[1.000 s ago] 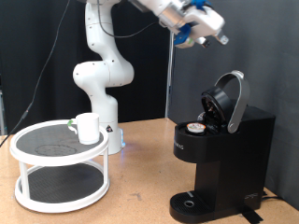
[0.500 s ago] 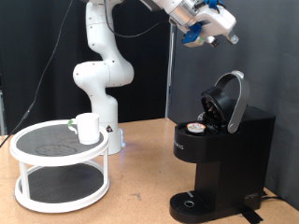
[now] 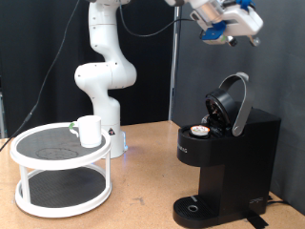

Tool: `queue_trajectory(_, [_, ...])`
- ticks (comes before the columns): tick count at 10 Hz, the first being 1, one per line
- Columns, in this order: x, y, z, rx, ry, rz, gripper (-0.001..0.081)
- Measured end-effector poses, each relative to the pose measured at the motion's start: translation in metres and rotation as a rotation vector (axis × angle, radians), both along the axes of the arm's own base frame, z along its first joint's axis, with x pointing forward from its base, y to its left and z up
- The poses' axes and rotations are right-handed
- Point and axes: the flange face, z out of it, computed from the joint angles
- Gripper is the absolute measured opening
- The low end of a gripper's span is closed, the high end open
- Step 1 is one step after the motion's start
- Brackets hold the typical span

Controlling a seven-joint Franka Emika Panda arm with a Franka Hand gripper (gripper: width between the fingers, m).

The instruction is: Make a cup of coffee with the keurig machine

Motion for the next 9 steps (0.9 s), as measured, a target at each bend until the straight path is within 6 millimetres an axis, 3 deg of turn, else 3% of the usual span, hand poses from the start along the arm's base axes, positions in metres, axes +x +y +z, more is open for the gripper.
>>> queue_trajectory(5, [0.008,0.027,-0.019,-0.034,-0.006,0.001,0.0734])
queue_trajectory(9, [0.011,0.033,-0.032,-0.050,-0.005,0.005,0.0734])
